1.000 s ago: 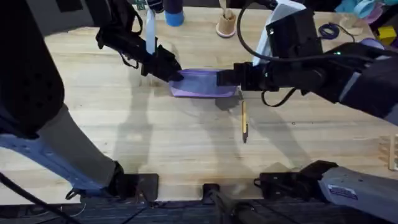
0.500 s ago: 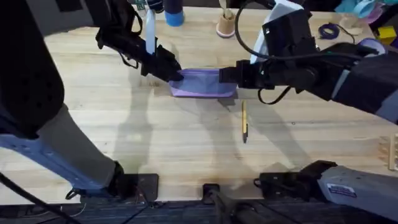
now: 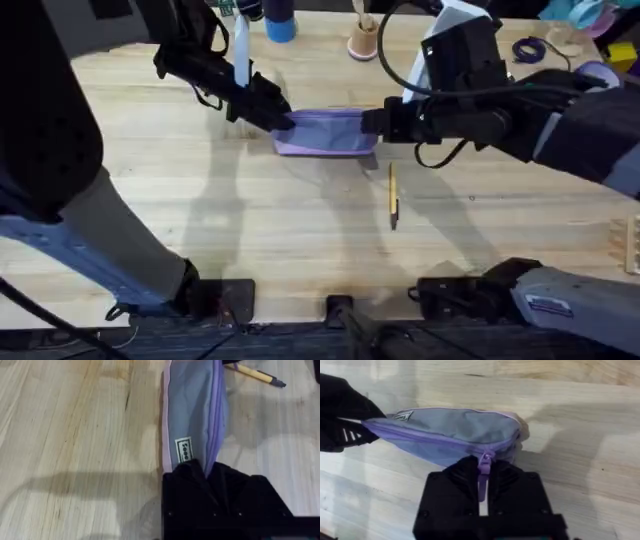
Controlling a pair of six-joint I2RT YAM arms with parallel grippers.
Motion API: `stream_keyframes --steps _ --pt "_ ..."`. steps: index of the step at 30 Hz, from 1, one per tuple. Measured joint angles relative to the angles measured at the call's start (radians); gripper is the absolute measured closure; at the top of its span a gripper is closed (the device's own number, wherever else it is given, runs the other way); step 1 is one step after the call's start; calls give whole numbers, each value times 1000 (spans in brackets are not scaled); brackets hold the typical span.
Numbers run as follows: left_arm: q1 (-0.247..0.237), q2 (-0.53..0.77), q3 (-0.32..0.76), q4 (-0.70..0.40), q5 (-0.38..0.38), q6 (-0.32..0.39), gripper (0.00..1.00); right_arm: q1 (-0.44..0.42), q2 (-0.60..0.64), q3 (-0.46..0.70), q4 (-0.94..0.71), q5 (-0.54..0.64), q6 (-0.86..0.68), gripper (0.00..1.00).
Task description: Unzip the bag, pick up the pens from the table one at a time and place them inside, then zip the bag closed.
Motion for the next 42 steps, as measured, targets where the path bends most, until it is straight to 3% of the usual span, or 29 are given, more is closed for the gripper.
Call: stream_keyframes --steps 5,15,26,42 --pt "0 0 0 0 0 0 959 1 0 0 1 -5 1 959" --pt "0 0 0 1 0 0 959 1 -18 -4 0 -7 1 972" --pt "-9 0 0 -2 30 0 959 -34 -195 -18 -16 -37 -14 970" --pt "-20 0 0 -1 60 0 959 -107 -204 -18 -17 -85 -15 970"
